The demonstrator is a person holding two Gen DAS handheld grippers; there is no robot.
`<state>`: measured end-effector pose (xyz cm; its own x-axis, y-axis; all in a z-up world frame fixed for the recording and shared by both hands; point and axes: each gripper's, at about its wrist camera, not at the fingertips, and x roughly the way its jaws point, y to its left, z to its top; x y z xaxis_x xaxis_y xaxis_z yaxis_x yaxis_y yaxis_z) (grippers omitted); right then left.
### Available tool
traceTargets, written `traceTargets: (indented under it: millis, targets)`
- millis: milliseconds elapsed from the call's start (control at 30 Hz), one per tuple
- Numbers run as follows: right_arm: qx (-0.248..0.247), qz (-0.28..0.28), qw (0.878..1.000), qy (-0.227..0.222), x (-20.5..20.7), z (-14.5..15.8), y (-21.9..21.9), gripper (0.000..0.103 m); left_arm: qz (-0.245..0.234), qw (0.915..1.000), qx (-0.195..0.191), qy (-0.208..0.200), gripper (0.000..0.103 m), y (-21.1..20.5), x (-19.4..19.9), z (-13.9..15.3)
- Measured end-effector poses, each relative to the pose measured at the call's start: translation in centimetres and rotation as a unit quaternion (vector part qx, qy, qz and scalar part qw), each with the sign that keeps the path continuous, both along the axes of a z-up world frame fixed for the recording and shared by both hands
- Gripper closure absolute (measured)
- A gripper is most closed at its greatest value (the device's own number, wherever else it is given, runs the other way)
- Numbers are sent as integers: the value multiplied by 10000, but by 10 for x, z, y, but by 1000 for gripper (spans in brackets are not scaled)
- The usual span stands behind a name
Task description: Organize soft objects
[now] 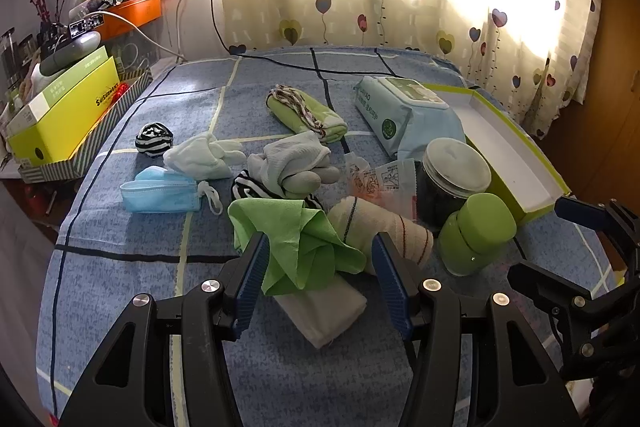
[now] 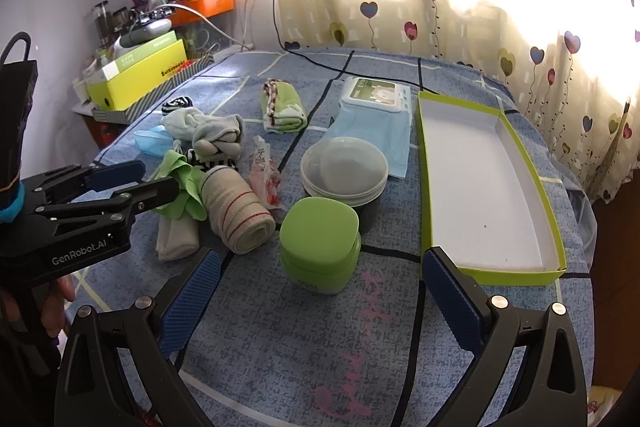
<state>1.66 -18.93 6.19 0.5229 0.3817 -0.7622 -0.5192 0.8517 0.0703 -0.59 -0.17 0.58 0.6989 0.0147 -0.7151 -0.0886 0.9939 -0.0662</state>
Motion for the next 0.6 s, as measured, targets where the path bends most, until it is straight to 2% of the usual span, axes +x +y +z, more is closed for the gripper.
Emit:
traceTargets:
  millis: [600]
  targets:
    - [46,42,10000,-31,-3,4,1,1,9,10000,-16,2,49,1,-4,-7]
